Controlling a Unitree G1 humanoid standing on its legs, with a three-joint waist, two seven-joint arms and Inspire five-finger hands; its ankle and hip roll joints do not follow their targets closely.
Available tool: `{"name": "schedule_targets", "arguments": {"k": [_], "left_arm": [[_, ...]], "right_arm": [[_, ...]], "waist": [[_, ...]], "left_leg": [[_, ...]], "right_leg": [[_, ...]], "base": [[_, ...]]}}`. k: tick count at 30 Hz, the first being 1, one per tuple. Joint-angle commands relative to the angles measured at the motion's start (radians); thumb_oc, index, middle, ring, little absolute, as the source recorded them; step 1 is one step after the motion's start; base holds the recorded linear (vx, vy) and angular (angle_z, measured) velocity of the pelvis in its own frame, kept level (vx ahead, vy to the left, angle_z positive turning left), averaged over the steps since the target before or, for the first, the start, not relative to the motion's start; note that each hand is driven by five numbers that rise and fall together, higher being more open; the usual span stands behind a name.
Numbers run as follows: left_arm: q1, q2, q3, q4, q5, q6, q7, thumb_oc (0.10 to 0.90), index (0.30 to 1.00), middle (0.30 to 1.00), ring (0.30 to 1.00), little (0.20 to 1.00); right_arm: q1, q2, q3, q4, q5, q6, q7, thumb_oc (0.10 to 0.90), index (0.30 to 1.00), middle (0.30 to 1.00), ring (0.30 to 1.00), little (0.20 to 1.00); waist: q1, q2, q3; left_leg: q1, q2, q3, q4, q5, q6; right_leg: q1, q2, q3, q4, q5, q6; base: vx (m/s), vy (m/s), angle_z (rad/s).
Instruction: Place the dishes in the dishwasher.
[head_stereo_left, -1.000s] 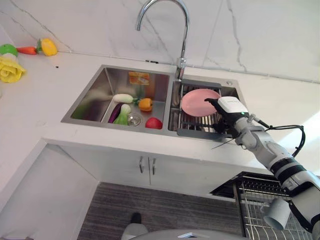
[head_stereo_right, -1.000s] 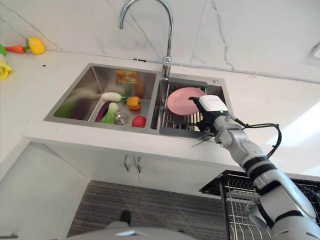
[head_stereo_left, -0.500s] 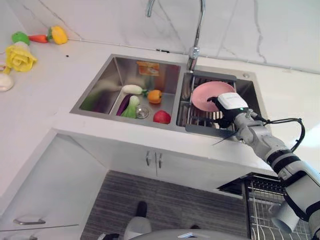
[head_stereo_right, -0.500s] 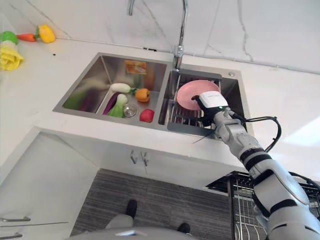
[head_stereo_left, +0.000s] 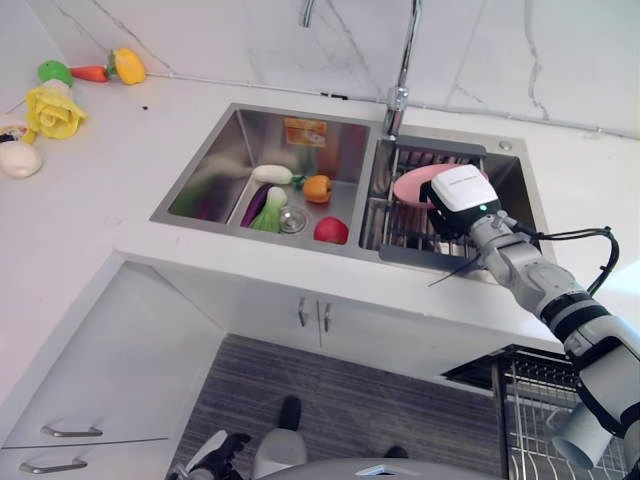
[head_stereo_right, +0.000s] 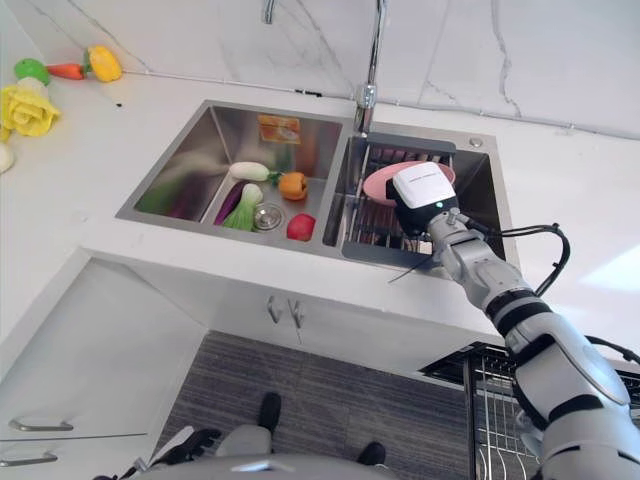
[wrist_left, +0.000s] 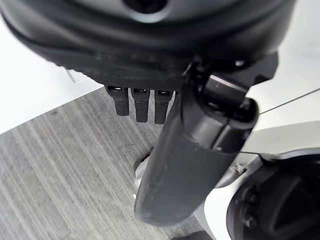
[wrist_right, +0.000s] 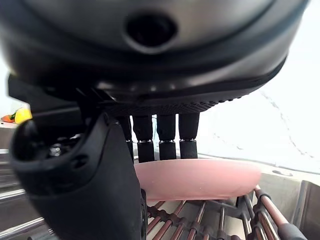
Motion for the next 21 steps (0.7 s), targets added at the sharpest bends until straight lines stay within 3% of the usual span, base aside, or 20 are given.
{"name": "schedule_targets", "arguments": {"k": [1, 6, 8, 12, 15, 21], "left_arm": [[-0.046, 0.04, -0.092, 0.012, 0.057, -0.028, 0.043, 0.8, 0.9, 0.9, 0.9, 0.9], [-0.042, 0.01, -0.042, 0.076, 0.021, -0.006, 0.055, 0.8, 0.9, 0.9, 0.9, 0.9], [-0.034, -0.053, 0.085, 0.218, -0.102, 0.045, 0.061, 0.8, 0.9, 0.9, 0.9, 0.9], [-0.044, -0.105, 0.186, 0.334, -0.188, 0.082, 0.068, 0.8, 0.9, 0.9, 0.9, 0.9], [-0.045, -0.117, 0.238, 0.379, -0.224, 0.097, 0.057, 0.8, 0.9, 0.9, 0.9, 0.9], [-0.057, -0.116, 0.254, 0.393, -0.22, 0.106, 0.04, 0.8, 0.9, 0.9, 0.9, 0.9]], "right_arm": [[-0.153, -0.093, 0.048, -0.06, -0.002, -0.004, -0.067, 0.4, 0.3, 0.3, 0.3, 0.3], [-0.142, -0.103, 0.022, -0.121, 0.007, 0.001, -0.069, 0.4, 0.3, 0.3, 0.3, 0.3], [-0.123, -0.12, -0.018, -0.206, 0.014, 0.008, -0.05, 0.4, 0.3, 0.3, 0.3, 0.3], [-0.085, -0.171, -0.099, -0.39, 0.033, 0.015, -0.02, 0.4, 0.3, 0.3, 0.3, 0.3], [-0.058, -0.221, -0.165, -0.531, 0.049, 0.004, -0.005, 0.4, 0.3, 0.3, 0.3, 0.3], [-0.003, -0.308, -0.276, -0.723, 0.075, -0.011, 0.008, 0.4, 0.3, 0.3, 0.3, 0.3]], "waist": [[0.05, 0.015, -0.024], [0.043, 0.012, -0.029], [0.033, 0.008, -0.038], [0.008, -0.002, -0.053], [-0.011, -0.012, -0.063], [-0.05, -0.034, -0.083]], "left_leg": [[0.058, 0.052, 0.031, 0.011, -0.099, -0.028], [0.069, 0.053, 0.037, 0.011, -0.104, -0.026], [0.082, 0.054, 0.045, 0.01, -0.108, -0.025], [0.106, 0.053, 0.062, 0.01, -0.121, -0.021], [0.125, 0.05, 0.077, 0.011, -0.131, -0.017], [0.155, 0.034, 0.113, 0.012, -0.145, 0.0]], "right_leg": [[-0.006, -0.096, 0.0, 0.015, -0.041, 0.088], [0.0, -0.098, 0.004, 0.015, -0.04, 0.087], [0.004, -0.098, 0.01, 0.015, -0.039, 0.084], [0.012, -0.097, 0.021, 0.015, -0.038, 0.081], [0.015, -0.097, 0.037, 0.015, -0.034, 0.08], [0.008, -0.106, 0.076, 0.018, -0.016, 0.082]], "base": [[0.0, 0.0, 0.0], [0.0, 0.0, 0.0], [0.01, 0.016, 0.0], [0.01, 0.016, -0.02], [0.01, 0.039, -0.19], [-0.01, 0.059, -0.2]]}}
